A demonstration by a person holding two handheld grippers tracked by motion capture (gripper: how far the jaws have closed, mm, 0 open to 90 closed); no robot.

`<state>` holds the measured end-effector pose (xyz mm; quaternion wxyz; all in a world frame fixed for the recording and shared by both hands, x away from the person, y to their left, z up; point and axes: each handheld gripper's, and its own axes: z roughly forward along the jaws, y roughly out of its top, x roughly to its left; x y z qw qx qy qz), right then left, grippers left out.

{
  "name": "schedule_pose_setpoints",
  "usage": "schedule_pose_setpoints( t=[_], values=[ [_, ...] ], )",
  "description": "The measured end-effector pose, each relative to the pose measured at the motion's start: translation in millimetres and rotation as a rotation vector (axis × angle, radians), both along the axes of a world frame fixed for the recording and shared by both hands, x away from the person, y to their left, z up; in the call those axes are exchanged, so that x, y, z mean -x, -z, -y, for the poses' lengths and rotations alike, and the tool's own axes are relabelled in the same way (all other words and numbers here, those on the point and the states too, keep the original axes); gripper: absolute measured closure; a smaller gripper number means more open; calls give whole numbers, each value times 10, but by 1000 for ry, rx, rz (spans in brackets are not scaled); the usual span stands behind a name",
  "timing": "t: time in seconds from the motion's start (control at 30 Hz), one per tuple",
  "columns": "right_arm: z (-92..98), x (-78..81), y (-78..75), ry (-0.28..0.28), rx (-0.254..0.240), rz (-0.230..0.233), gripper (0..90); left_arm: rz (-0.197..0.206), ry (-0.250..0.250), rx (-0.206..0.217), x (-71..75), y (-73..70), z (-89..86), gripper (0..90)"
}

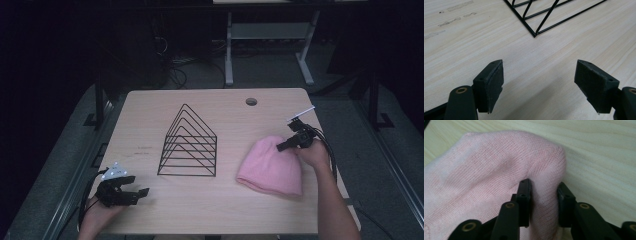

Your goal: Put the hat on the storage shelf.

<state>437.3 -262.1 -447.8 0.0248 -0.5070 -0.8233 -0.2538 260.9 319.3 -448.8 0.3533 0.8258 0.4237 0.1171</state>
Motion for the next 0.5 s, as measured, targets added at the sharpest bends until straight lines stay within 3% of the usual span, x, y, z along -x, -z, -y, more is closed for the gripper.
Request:
schedule_pose_setpoints(
  t=[0.23,0.33,0.5],
  values=[
    [32,28,-60,-16,-25,7,738,-3,-5,8,1,12,-10,236],
    [32,71,-141,-35,-20,33,745,-5,-5,10,-1,10,1,236],
    [52,139,-298,-50,-62,73,748,-2,6,7,-10,10,14,236]
  ],
)
